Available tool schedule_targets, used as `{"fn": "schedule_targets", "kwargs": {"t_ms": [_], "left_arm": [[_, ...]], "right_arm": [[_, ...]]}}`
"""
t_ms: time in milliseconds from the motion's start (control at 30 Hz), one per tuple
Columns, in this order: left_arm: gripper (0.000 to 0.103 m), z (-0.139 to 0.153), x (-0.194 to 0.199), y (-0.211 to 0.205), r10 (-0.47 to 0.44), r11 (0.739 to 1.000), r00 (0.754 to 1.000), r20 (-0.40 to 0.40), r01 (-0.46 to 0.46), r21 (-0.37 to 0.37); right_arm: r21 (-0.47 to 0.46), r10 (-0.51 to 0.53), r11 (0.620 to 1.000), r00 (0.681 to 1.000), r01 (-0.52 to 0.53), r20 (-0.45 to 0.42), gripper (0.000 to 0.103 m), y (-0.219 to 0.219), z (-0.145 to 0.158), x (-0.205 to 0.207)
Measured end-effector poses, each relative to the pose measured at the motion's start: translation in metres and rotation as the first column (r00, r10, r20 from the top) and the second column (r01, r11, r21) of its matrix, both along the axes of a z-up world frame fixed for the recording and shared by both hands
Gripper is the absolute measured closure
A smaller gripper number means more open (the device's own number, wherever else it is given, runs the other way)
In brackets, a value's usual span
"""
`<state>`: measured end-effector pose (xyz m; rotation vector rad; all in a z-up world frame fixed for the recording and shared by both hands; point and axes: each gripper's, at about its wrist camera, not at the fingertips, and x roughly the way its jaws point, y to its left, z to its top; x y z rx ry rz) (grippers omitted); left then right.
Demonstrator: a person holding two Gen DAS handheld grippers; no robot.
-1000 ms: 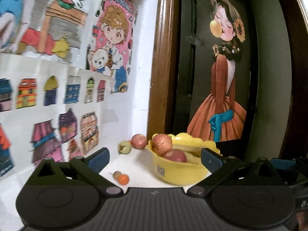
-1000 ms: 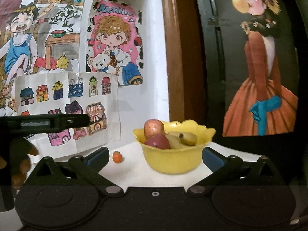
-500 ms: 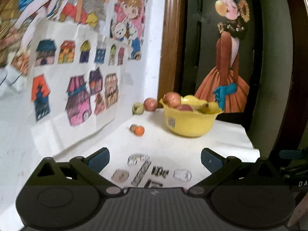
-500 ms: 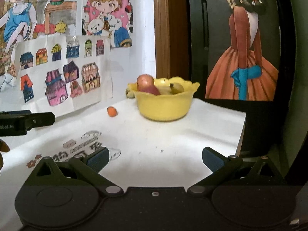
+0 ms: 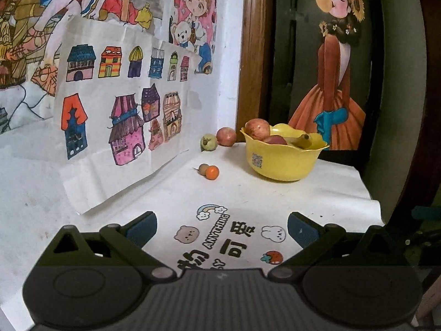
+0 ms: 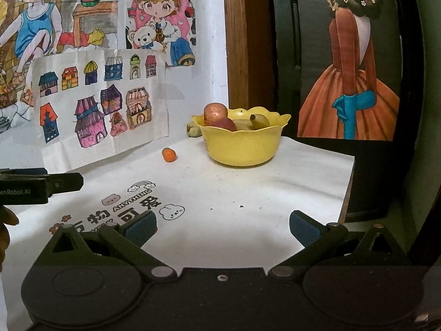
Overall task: Organize fruits
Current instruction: 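Lift both tools away from the bowl toward the remaining fruit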
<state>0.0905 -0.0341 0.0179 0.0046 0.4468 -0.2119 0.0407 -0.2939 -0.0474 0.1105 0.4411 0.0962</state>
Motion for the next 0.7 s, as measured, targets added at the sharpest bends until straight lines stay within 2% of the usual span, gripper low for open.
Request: {"fn": "schedule_targets", "kwargs": {"t_ms": [200,367,533,667,700], "left_arm": [[0.0,0.008,0.009,0.007,-0.045,0.999,0.998,-0.038,0.046,0.021],[0.0,0.026,0.023,0.01,-0.048,0.993,0.999,-0.008,0.048,0.106],[0.0,0.03,0.049,0.014,-0.033,0.982,0.999,0.032,0.027,0.186],[0.0,0.023,0.071,0.02,-0.026,0.979,0.999,0.04,0.017,0.203],[0.0,0.021,0.077,0.022,-0.023,0.978,0.999,0.046,0.013,0.207]], "right_arm": [[-0.01,0.014,1.0,1.0,-0.014,-0.002,0.001,0.002,0.002,0.008],[-0.078,0.098,0.992,0.995,-0.096,0.028,0.001,0.014,0.017,0.028],[-0.149,0.247,0.961,0.965,-0.232,0.093,0.001,0.03,0.027,0.062],[-0.151,0.358,0.927,0.929,-0.342,0.093,0.001,0.042,0.02,0.107],[-0.156,0.377,0.919,0.923,-0.361,0.083,0.005,0.045,0.017,0.118]]}}
